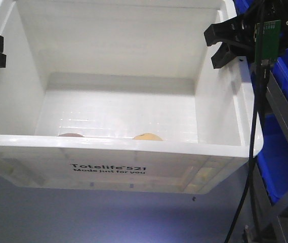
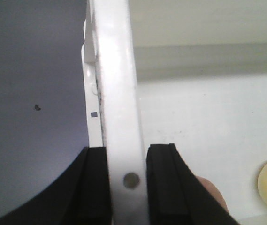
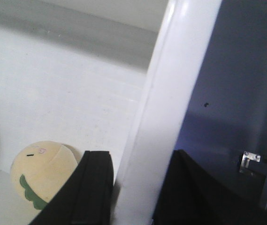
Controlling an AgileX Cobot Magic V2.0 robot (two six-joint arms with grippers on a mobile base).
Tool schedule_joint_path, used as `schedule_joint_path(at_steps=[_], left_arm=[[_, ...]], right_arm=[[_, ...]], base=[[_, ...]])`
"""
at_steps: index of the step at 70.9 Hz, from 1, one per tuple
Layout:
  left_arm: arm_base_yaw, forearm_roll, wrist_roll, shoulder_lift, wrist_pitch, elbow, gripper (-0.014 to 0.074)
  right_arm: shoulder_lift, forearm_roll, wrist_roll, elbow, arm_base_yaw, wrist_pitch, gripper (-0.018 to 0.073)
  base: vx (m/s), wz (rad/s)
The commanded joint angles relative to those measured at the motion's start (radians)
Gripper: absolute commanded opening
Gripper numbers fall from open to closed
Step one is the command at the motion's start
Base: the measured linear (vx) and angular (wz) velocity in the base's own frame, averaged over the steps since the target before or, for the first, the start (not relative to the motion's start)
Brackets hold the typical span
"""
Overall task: Place moving items into box and shelve
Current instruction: 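Hold the crate steady as the base approaches the blue-bin shelf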
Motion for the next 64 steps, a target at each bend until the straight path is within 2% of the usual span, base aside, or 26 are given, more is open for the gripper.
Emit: schedule_joint_path(at_steps=[1,64], left_arm=[[-0.012,-0.123,0.0,-0.035,-0.135,-0.043,-0.0004],[-0.012,-0.123,0.0,-0.035,-0.135,-0.043,-0.0004]], right_arm=[[-0.054,0.131,-0.032,-0.043,0.013,-0.054,-0.0003],[-0.054,0.131,-0.032,-0.043,0.013,-0.054,-0.0003]], base=[[0.42,0.0],[0.4,0.04]])
